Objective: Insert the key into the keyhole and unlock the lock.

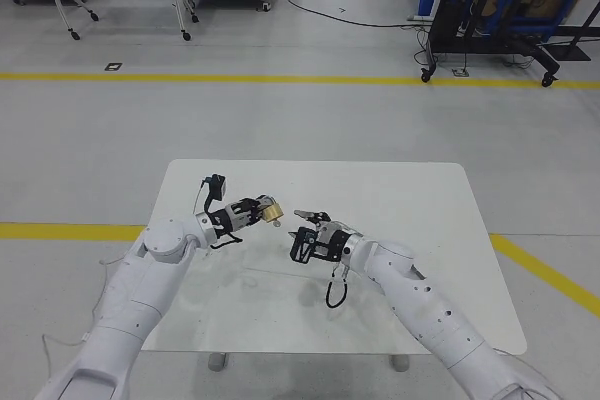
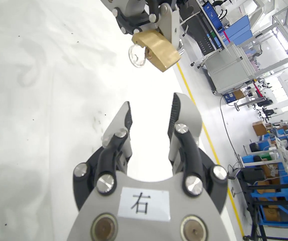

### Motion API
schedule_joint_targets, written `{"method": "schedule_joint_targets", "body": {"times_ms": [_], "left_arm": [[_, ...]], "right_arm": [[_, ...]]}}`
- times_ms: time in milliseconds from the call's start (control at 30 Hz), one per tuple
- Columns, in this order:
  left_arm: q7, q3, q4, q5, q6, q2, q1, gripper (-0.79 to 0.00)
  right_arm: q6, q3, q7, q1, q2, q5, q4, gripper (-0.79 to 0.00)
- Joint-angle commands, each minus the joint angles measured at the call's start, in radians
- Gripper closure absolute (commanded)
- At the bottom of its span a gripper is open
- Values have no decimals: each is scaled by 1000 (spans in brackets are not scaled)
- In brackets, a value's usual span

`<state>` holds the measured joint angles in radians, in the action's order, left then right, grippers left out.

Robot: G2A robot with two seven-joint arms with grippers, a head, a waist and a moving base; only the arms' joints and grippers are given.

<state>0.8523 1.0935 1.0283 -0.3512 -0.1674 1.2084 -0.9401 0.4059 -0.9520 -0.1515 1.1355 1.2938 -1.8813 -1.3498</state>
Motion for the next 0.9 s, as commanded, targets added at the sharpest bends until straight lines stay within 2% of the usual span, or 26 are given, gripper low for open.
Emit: {"method": "schedule_joint_targets", "body": {"times_ms": [0,133,167,200,233,267,300,333,400,867], "left_arm": [[-9,0,1,-3,5,1,0,0],[-63,7,11,-9,-22,4,-8,0],[-82,11,15,-11,-34,5,-11,0],[-97,13,18,-14,-43,6,-15,0],[-115,18,21,-20,-49,7,-19,0],[-130,22,24,-32,-53,8,-23,0],[-138,23,27,-39,-54,9,-26,0],[-150,24,31,-36,-62,10,-28,0],[-166,25,38,-36,-74,11,-35,0],[-176,46,66,-26,-91,11,-58,0]], "right_arm": [[0,0,-1,0,0,37,-1,-785],[-22,-7,-20,10,1,63,-14,-782],[-50,-13,-43,25,2,82,-26,-610],[-84,-18,-68,40,2,95,-37,-508],[-121,-21,-95,56,4,111,-45,-446],[-156,-20,-118,69,5,119,-52,-523],[-189,-16,-137,79,8,125,-57,-422],[-217,-10,-154,88,11,135,-61,-357],[-248,10,-170,92,18,144,-61,-268],[-385,110,-150,28,71,169,40,-228]]}}
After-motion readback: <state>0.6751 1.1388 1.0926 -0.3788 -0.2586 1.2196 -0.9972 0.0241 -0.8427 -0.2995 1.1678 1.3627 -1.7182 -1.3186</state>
